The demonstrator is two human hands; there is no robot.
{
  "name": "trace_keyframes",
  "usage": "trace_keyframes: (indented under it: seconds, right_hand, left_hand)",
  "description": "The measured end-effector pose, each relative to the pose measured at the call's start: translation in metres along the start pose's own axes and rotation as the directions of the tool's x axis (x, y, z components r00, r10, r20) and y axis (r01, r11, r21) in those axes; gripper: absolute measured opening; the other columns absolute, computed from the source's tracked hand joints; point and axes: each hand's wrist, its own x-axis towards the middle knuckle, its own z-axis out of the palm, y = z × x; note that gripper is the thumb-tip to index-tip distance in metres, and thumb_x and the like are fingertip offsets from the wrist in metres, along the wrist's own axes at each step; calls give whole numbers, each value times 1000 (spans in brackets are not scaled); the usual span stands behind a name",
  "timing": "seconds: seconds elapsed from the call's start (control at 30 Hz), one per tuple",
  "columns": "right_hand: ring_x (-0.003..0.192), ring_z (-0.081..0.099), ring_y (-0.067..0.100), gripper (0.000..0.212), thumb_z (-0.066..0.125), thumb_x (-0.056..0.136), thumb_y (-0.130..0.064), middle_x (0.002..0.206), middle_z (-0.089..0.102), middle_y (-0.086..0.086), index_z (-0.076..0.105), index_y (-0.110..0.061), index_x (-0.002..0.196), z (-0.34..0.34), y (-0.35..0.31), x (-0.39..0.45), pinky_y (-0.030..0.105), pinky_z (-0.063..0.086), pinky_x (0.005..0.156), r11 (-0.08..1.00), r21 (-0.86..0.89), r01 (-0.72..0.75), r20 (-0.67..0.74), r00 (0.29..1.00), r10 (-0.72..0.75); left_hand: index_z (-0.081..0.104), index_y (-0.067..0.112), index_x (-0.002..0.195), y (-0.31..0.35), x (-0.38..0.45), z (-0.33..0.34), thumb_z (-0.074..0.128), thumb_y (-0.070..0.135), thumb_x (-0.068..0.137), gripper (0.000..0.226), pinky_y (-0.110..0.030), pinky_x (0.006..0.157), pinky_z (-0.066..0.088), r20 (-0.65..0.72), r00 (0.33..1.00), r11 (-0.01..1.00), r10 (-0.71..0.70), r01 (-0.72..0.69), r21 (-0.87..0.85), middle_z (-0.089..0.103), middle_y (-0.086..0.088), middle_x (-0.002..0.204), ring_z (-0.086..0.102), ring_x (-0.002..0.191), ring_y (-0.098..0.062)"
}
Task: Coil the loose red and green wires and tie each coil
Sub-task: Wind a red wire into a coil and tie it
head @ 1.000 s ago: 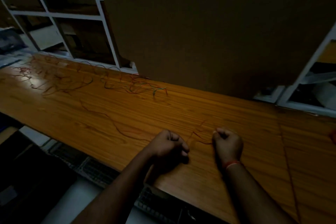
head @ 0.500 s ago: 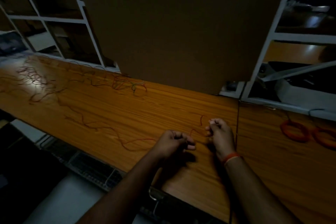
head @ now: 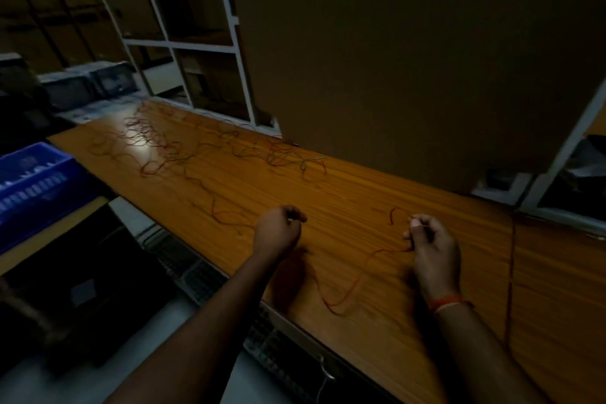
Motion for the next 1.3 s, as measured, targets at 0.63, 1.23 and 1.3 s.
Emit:
trace_keyframes:
  seconds: [0.63, 1.23, 1.3]
  right_hand:
    - [92, 63, 17, 12, 59, 102, -27, 97, 69, -4, 70, -27, 106, 105, -17, -9, 40, 52, 82, 999, -42, -23, 191, 981, 31]
    - [93, 61, 13, 16, 60, 101, -25, 95, 65, -17, 65, -36, 91, 252, -28, -4, 40, 49, 87, 992, -127, 3, 321, 946, 39]
    - [95, 61, 13, 14, 60, 101, -25, 96, 65, -17, 67, -34, 93, 252, -27, -4, 39, 47, 87, 992, -126, 2, 321, 946, 39]
  left_hand:
    - [56, 24, 141, -169, 109, -63, 61, 34, 99, 43, -45, 113, 37, -16, 961, 939, -278, 275, 206, 16, -17, 164, 25, 148, -38]
    - [66, 15, 101, -225, 194, -124, 74, 19, 84, 19, -35, 74, 51, 193, 950, 902, -246, 151, 403, 66, -13, 106, 64, 103, -29]
    - [67, 7, 102, -217, 187, -122, 68, 12, 89, 13, -35, 77, 52, 149, 961, 907, -233, 159, 389, 69, -15, 109, 67, 101, -30]
